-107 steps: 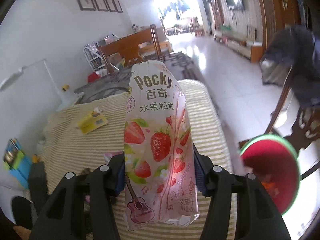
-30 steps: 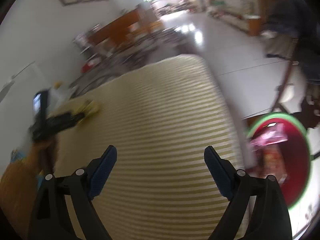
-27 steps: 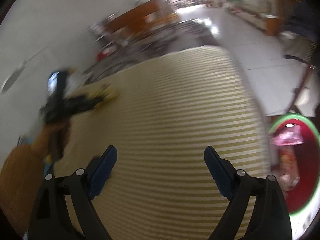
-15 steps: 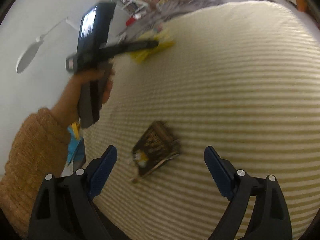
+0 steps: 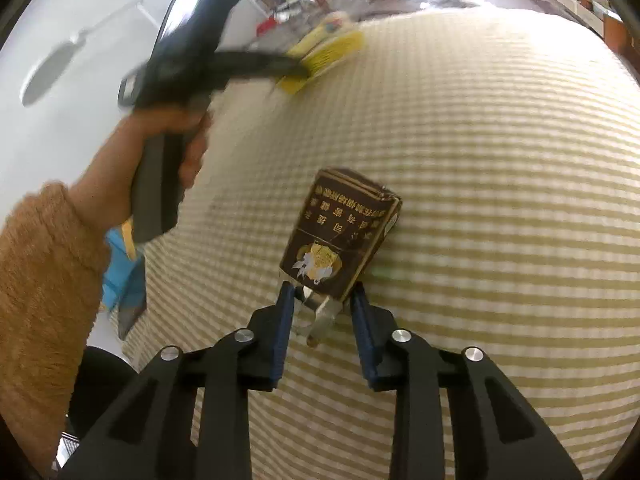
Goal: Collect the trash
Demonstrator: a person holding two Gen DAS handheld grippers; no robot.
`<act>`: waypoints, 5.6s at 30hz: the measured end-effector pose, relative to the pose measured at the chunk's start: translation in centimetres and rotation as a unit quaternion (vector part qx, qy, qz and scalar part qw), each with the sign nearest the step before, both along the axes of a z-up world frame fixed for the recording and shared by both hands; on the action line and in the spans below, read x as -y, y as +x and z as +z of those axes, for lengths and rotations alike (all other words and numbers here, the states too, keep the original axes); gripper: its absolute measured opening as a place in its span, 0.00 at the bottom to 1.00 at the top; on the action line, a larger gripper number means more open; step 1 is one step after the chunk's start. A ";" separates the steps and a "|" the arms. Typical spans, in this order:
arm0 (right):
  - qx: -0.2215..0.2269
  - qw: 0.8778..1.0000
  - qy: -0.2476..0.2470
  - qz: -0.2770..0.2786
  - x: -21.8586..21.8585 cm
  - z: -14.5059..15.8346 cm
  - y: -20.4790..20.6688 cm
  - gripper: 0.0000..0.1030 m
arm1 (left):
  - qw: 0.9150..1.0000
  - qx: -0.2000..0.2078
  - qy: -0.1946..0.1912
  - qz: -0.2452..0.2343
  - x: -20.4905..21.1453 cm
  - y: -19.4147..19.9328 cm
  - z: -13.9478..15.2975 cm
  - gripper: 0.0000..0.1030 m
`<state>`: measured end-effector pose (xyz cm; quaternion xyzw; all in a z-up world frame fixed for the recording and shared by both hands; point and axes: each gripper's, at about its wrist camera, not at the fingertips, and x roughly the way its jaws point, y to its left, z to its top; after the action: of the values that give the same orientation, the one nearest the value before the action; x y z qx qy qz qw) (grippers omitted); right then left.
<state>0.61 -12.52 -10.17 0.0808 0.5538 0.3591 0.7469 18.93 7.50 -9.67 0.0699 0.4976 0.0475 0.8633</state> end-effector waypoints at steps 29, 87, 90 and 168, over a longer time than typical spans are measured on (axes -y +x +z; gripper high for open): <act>0.117 0.960 0.021 -0.254 21.6 7.9 2.8 0.04 | 0.978 0.132 -0.151 -0.061 17.0 -12.9 8.9 0.15; 0.149 0.857 -0.030 -0.493 34.3 8.9 1.6 0.71 | 0.961 0.073 -0.228 -0.139 32.1 -10.6 4.5 0.81; 0.170 0.861 -0.044 -0.476 32.7 9.6 1.8 0.77 | 0.961 0.099 -0.231 -0.118 29.7 -11.9 6.0 0.91; 0.386 0.848 -0.154 -0.329 18.3 10.4 -0.5 0.93 | 0.947 0.264 -0.177 -0.033 15.6 -20.4 9.5 0.95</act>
<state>0.06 -30.84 0.18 -0.0026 0.2097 0.0049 0.9777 -1.43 -8.12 -0.21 -0.0829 0.2497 -0.0535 0.9633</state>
